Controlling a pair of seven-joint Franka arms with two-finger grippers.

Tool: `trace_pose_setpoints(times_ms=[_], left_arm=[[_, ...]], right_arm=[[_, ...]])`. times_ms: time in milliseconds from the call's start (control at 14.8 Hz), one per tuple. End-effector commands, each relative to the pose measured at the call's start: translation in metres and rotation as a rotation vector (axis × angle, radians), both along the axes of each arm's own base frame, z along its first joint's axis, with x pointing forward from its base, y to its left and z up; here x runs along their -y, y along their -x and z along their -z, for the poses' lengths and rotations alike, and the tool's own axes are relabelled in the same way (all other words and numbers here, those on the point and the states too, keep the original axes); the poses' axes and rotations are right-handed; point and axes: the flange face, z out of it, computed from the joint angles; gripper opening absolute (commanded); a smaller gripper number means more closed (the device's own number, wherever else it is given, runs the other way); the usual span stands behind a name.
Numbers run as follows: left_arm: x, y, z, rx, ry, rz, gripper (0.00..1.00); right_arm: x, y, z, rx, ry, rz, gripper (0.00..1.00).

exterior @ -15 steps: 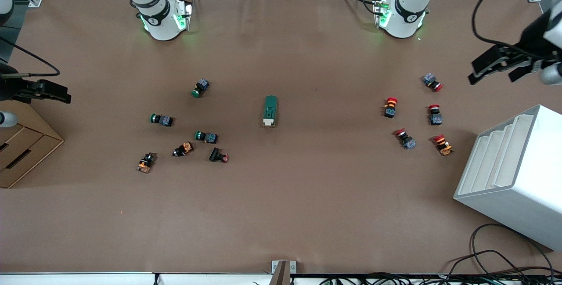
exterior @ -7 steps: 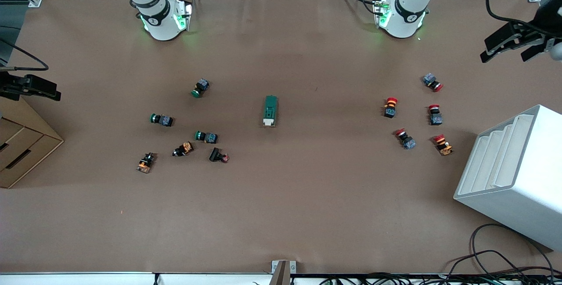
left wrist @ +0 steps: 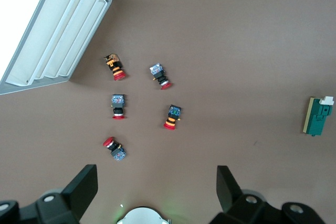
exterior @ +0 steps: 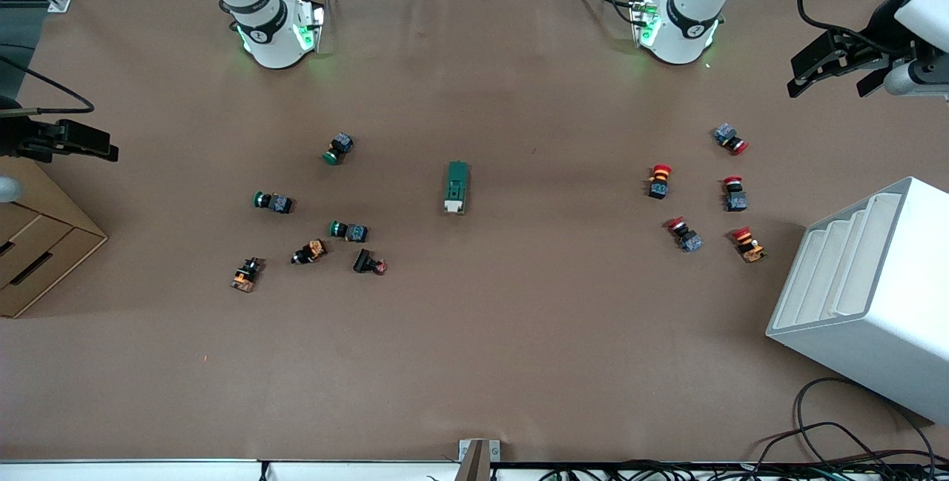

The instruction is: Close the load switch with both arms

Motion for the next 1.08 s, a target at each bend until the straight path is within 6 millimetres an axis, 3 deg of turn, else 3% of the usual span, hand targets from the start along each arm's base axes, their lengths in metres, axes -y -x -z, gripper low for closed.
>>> trace_pose_setpoints(times_ms=[0, 407, 610, 1017], left_arm=[[-0.003, 0.007, -0.008, 0.027, -0.017, 0.010, 1.00], [-0.006, 0.005, -0.006, 0.027, -0.022, 0.014, 1.00], [-0.005, 0.004, -0.004, 0.034, -0.042, 0.019, 1.00], [-0.001, 0.005, 0.003, 0.022, -0.062, 0.017, 1.00]], right_arm=[[0.006, 0.008, -0.006, -0.014, -0.021, 0.030, 1.00], [-0.006, 0.024, -0.024, 0.022, 0.029, 0.004, 1.00], [0.001, 0.037, -0.026, 0.036, 0.021, 0.012, 1.00], [-0.007, 0.058, -0.024, 0.056, 0.018, -0.003, 1.00]])
